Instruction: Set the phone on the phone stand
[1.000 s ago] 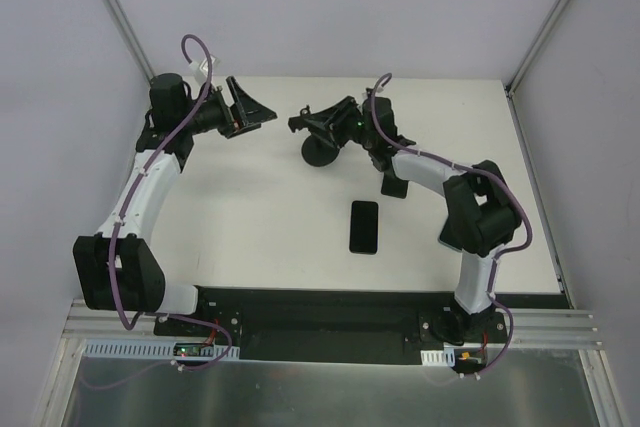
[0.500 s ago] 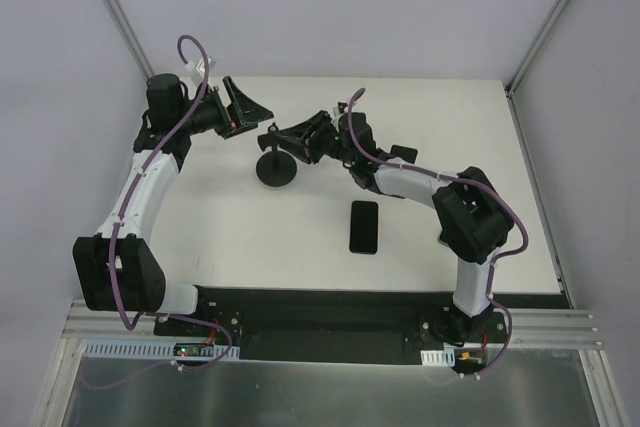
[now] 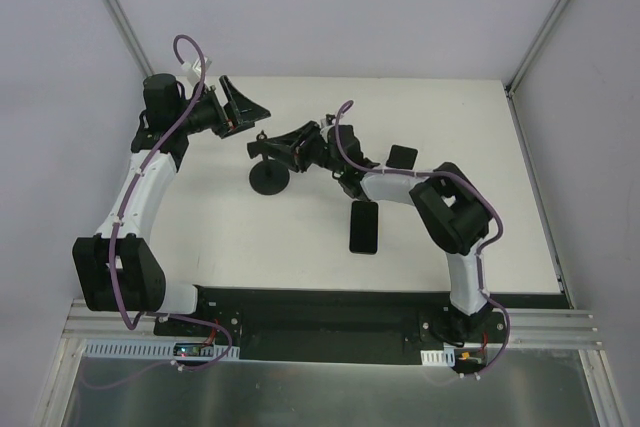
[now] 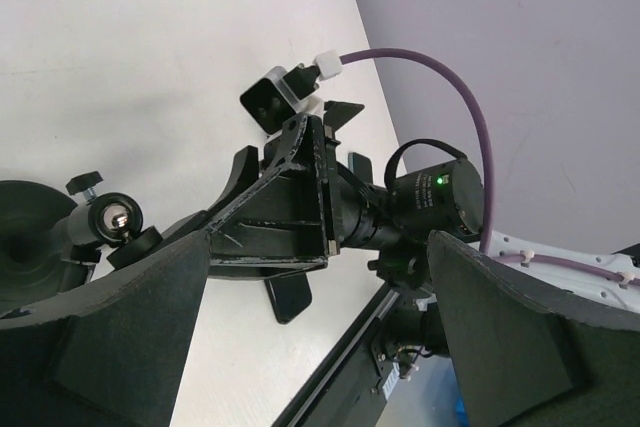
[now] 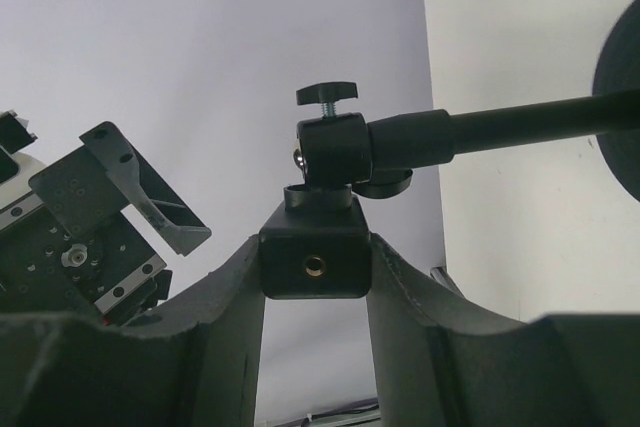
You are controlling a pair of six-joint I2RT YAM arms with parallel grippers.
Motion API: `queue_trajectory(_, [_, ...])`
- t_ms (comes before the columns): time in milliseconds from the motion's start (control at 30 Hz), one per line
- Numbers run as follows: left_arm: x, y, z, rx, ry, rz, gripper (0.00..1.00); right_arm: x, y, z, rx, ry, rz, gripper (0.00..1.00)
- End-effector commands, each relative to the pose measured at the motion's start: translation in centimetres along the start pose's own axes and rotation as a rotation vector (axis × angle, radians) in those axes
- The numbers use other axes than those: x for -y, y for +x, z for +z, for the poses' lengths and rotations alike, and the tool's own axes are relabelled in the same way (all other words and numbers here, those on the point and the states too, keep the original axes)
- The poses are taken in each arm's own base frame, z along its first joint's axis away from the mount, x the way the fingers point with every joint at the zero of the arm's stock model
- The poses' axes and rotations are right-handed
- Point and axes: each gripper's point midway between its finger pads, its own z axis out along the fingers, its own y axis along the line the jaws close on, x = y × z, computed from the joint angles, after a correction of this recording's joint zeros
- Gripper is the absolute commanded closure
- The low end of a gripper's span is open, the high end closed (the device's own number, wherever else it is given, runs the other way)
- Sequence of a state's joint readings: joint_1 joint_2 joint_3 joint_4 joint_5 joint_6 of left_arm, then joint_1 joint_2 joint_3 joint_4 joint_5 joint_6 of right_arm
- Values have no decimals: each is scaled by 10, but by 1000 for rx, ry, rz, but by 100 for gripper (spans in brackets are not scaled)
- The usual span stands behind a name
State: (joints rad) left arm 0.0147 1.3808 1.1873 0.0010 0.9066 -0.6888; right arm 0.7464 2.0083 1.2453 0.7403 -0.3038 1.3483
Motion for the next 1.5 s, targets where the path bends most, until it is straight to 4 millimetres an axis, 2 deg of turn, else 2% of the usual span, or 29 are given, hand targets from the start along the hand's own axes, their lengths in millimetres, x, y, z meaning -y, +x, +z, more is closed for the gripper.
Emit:
queue_trajectory(0, [26, -14, -11, 36, 46, 78, 12, -67, 1, 0, -12, -261, -1, 99])
queue_trajectory(33, [26, -14, -12, 37, 45, 76, 12, -60, 0, 4, -11, -258, 13, 99])
queue_trajectory(267, [26, -16, -14, 43, 43, 76, 12, -56, 3, 2, 10, -257, -11, 99])
queue_trajectory(333, [26, -16, -14, 43, 45, 77, 12, -62, 2, -2, 17, -265, -51, 88])
queue_trajectory(367, [26, -15, -14, 42, 44, 76, 12, -60, 3, -2, 19, -253, -64, 73])
queue_trajectory(433, [26, -15, -14, 43, 45, 77, 12, -65, 4, -5, 27, -257, -119, 56])
queue_trajectory(467, [26, -16, -14, 46, 43, 80, 12, -65, 5, -7, 30, -250, -140, 38])
queue_trajectory(533, [26, -17, -15, 48, 43, 81, 12, -66, 4, -11, 42, -211, -175, 19])
queue_trajectory(567, [26, -16, -15, 48, 43, 79, 12, -64, 5, -12, 51, -194, -226, 2])
queue_trajectory(600, [27, -17, -16, 51, 44, 84, 12, -72, 4, -18, 66, -194, -252, 3])
queue_trajectory(667, [27, -18, -18, 59, 39, 84, 12, -63, 2, -21, 81, -126, -322, 4])
queue_trajectory(700, [26, -19, -18, 63, 36, 87, 12, -74, 1, -28, 104, -119, -355, 4])
queue_trajectory(733, [26, -20, -19, 66, 33, 88, 12, -60, -1, -31, 113, -40, -365, 4])
queue_trajectory(767, [24, -21, -19, 75, 25, 90, 12, -58, -3, -36, 128, -4, -380, 4])
queue_trajectory(800, [24, -22, -20, 82, 20, 98, 12, -67, -3, -43, 153, 11, -434, 4])
queue_trajectory(833, [21, -22, -20, 85, 13, 98, 12, -48, -4, -50, 144, 117, -443, 4])
queue_trajectory(867, [20, -24, -21, 99, 2, 100, 12, -41, -2, -58, 149, 166, -478, 4])
queue_trajectory(900, [19, -25, -22, 102, -1, 97, 12, -50, 1, -71, 181, 178, -567, 4])
queue_trajectory(933, [19, -25, -23, 101, 0, 95, 12, -25, 3, -84, 175, 264, -608, 4])
queue_trajectory(1000, [23, -26, -25, 103, 9, 99, 12, -26, 11, -106, 207, 291, -705, 4])
queue_trajectory(1033, [25, -26, -26, 104, 12, 102, 12, -6, 13, -117, 169, 349, -765, 4])
queue_trajectory(1133, [28, -26, -28, 112, 12, 114, 12, 8, 27, -133, 76, 357, -865, 4])
queue_trajectory(1233, [30, -27, -30, 123, 10, 114, 12, 11, 32, -127, -40, 378, -848, 4])
queue_trajectory(1267, [33, -26, -31, 129, 9, 121, 12, -2, 34, -119, -35, 345, -769, 4])
queue_trajectory(1300, [33, -27, -32, 139, 0, 138, 12, -3, 35, -110, -50, 315, -720, 4])
queue_trajectory(1333, [31, -26, -31, 147, -14, 142, 12, -26, 38, -97, -18, 206, -692, 4])
queue_trajectory(1367, [30, -24, -32, 150, -20, 138, 12, -36, 41, -90, -5, 164, -601, 4])
queue_trajectory(1400, [30, -18, -36, 147, -33, 118, 12, -36, 42, -77, -13, 141, -551, 4])
queue_trajectory(1467, [19, -9, -39, 165, -72, 93, 11, -53, 43, -61, -9, 70, -497, 4])
